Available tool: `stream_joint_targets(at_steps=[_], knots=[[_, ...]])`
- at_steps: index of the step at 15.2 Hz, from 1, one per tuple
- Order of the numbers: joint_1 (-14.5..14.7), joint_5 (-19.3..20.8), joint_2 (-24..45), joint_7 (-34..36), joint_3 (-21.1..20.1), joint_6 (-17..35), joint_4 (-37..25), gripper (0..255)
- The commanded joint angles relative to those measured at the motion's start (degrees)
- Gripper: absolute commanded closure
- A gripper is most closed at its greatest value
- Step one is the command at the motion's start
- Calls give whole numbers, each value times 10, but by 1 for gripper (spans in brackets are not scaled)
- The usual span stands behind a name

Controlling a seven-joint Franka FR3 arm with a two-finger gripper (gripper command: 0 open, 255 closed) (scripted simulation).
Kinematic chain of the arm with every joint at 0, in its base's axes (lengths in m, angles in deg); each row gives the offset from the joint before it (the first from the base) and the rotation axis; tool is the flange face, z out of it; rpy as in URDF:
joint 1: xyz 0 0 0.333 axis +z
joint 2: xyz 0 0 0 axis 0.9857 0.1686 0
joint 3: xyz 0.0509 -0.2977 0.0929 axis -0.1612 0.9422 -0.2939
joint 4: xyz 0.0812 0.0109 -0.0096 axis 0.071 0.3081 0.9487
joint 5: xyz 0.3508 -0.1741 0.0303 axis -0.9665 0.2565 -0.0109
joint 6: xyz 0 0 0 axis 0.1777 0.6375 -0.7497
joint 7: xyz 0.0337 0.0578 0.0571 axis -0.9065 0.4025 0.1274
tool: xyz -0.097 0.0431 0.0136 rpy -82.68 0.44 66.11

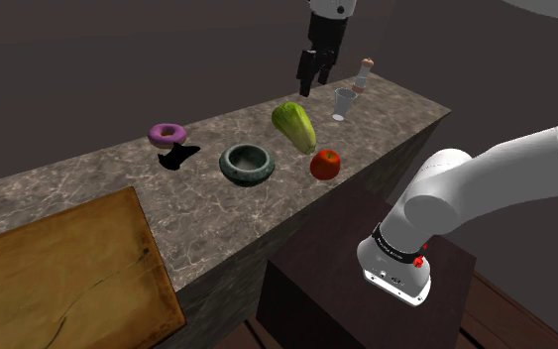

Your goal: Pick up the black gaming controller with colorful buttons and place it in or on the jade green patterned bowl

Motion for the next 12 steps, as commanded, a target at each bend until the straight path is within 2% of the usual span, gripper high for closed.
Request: stream_joint_targets(at_steps=[1, 12], knots=[[4, -8, 30, 15, -11, 26, -1, 0], [22, -25, 239, 94, -65, 141, -78, 0]])
